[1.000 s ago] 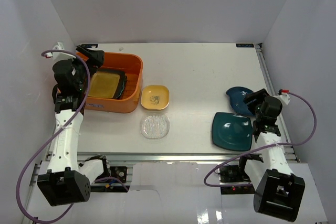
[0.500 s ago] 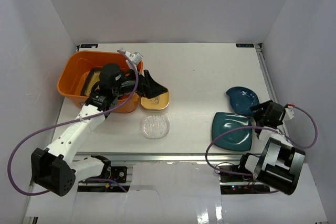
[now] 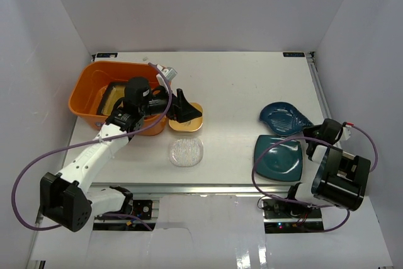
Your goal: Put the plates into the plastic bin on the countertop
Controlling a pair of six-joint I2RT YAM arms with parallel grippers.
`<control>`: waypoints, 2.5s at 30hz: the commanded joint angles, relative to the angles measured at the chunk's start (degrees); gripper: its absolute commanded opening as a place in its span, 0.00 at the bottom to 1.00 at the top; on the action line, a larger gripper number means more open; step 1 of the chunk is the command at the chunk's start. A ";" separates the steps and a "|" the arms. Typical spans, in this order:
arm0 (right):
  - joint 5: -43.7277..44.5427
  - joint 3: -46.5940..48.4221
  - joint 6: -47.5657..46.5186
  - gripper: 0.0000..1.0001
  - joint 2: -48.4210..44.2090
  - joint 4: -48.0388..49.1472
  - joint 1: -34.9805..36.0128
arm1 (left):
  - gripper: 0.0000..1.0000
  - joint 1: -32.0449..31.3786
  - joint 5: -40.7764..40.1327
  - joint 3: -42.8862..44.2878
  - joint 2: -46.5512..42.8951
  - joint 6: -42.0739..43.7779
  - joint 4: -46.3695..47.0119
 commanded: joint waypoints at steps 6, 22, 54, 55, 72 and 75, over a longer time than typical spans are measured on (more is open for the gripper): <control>-14.11 2.94 1.81 0.08 -11.01 11.99 3.94 | 0.98 -0.78 3.08 2.92 3.86 -0.77 -0.43; -26.68 7.17 0.40 0.08 -14.98 6.62 28.03 | 0.98 -7.37 -6.49 9.34 14.23 3.71 -9.83; -29.23 2.25 -9.09 0.91 -30.54 -2.52 34.80 | 0.00 24.87 -26.70 9.35 -4.66 -12.01 -13.25; -29.41 2.25 -9.44 0.91 -30.27 -2.52 34.89 | 0.00 29.15 -28.28 8.38 -5.01 -12.90 -13.43; -22.04 1.19 -17.69 0.91 -31.41 -14.01 35.15 | 0.40 36.75 -31.54 2.48 11.24 -18.53 -4.29; -16.33 0.84 -20.07 0.90 -33.17 -19.98 35.15 | 0.80 36.75 -31.63 2.39 12.04 -18.18 -3.77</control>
